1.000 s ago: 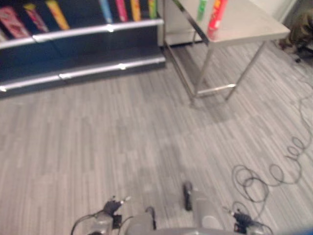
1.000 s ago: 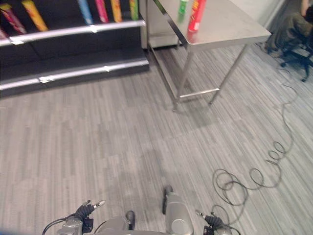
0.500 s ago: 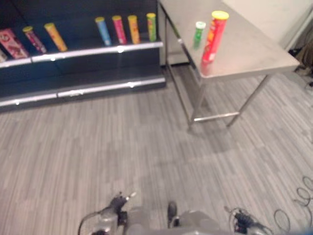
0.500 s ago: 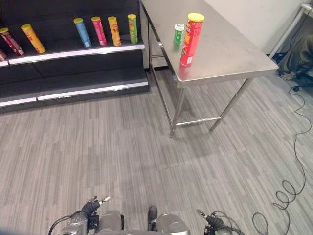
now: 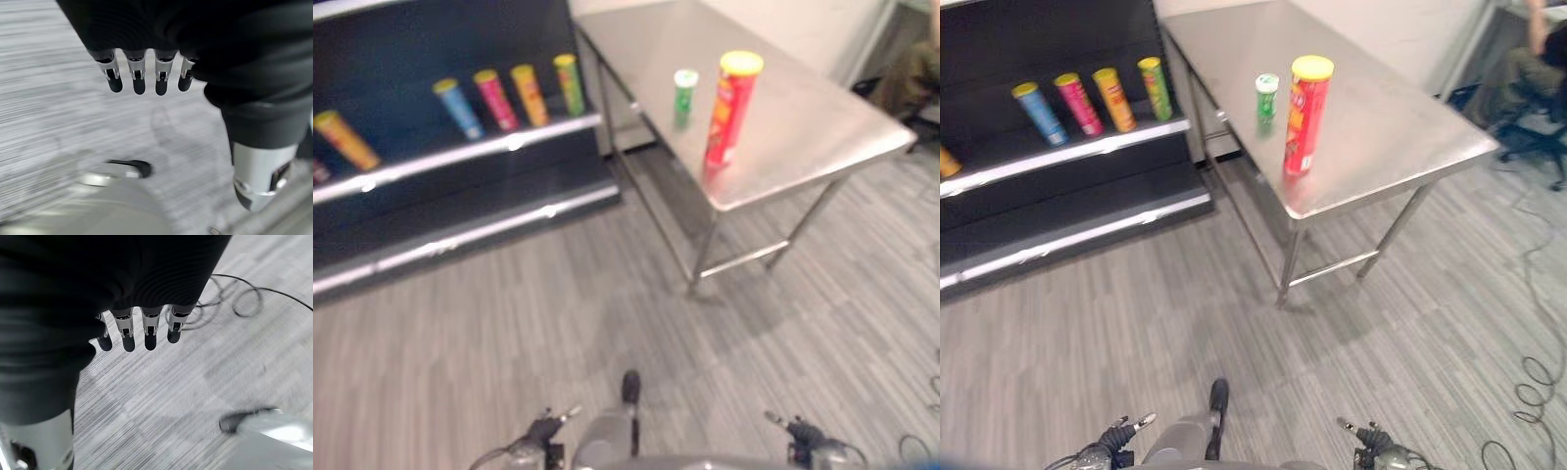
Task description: Put the goods on the table back onto the shelves and tidy them up.
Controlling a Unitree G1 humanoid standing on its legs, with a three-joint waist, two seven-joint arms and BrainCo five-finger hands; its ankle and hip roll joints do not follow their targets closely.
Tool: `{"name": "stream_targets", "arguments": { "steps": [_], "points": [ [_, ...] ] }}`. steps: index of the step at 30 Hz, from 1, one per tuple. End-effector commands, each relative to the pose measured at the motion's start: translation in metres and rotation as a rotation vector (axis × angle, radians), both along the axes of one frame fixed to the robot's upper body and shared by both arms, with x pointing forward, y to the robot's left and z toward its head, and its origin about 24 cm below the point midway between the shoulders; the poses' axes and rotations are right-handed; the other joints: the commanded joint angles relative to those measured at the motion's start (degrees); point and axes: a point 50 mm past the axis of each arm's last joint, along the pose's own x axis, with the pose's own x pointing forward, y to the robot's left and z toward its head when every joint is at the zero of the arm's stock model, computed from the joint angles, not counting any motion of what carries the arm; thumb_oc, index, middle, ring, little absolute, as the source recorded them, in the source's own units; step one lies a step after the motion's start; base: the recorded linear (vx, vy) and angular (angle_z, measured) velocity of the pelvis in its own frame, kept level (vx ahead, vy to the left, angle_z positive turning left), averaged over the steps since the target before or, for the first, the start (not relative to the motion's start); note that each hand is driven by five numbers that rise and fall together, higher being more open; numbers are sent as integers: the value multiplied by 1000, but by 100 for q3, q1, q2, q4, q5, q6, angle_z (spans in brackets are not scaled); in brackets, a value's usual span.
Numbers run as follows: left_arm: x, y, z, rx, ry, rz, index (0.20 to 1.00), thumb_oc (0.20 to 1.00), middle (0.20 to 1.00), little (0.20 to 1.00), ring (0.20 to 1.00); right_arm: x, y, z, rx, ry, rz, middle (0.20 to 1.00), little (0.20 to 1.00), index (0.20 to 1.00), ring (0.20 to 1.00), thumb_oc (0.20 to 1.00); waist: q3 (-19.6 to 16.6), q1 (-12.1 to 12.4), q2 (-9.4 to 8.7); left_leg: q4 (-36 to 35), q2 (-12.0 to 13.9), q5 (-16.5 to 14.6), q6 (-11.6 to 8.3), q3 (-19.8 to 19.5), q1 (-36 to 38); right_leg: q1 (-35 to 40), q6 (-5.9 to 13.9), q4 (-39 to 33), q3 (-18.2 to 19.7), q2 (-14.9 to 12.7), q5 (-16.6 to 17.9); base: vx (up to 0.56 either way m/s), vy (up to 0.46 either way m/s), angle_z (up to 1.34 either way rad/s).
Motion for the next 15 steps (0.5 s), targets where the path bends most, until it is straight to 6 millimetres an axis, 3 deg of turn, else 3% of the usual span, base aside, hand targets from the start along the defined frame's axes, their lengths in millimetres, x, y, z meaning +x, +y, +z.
{"name": "stream_targets", "arguments": {
  "steps": [1,4,7,8,9,10,11,15],
  "points": [
    [28,25,18,91,-99,-48,1000,1000,1000,1000,1000,26,-12,12,-23,-101,-39,1000,1000,1000,1000,1000,253,-40,-50,965,132,-1316,-445,-100,-97,-672,358,756,338,-1320,1944,267,305,6],
    [31,30,20,107,-106,-49,1000,1000,1000,1000,1000,24,-11,11,-22,-101,-46,1000,1000,1000,1000,1000,316,-90,25,1019,188,-1508,-394,-17,88,-859,253,891,101,-1502,1840,209,151,16],
    [38,33,25,124,-126,-63,1000,1000,1000,1000,1000,24,-19,14,-42,-107,-68,1000,1000,1000,1000,1000,344,-290,25,980,217,-1733,-400,27,445,-1501,263,-70,-508,-1066,955,227,9,-19],
    [41,32,25,123,-131,-72,1000,1000,1000,1000,1000,25,-22,15,-50,-108,-78,1000,1000,1000,1000,1000,372,-366,9,993,184,-1787,-406,10,503,-1646,349,-479,-611,-887,830,139,-29,-25],
    [41,32,25,123,-131,-72,1000,1000,1000,1000,1000,25,-22,15,-50,-108,-78,1000,1000,1000,1000,1000,377,-369,10,995,185,-1788,-407,7,507,-1639,349,-482,-614,-886,830,186,-86,-3],
    [42,35,26,156,-110,-94,1000,1000,1000,1000,1000,12,-30,13,-81,-57,-110,1000,1000,1000,1000,1000,432,-518,-97,1020,93,-1846,-459,-39,573,-1565,580,-1262,-508,-630,779,214,-107,32],
    [50,29,29,137,-167,-92,1000,1000,1000,1000,1000,6,-34,13,-100,-60,-159,1000,1000,1000,1000,1000,426,-478,-196,1154,67,-1899,-491,-38,539,-1341,489,-1560,-470,-586,731,214,-106,60],
    [47,30,30,126,-188,-66,1000,1000,1000,1000,1000,-9,-50,16,-134,-72,-277,1000,1000,1000,1000,1000,305,-499,-208,1173,150,-1970,-566,6,575,-1153,435,-1883,-594,-582,731,131,-43,19]
  ]
}}
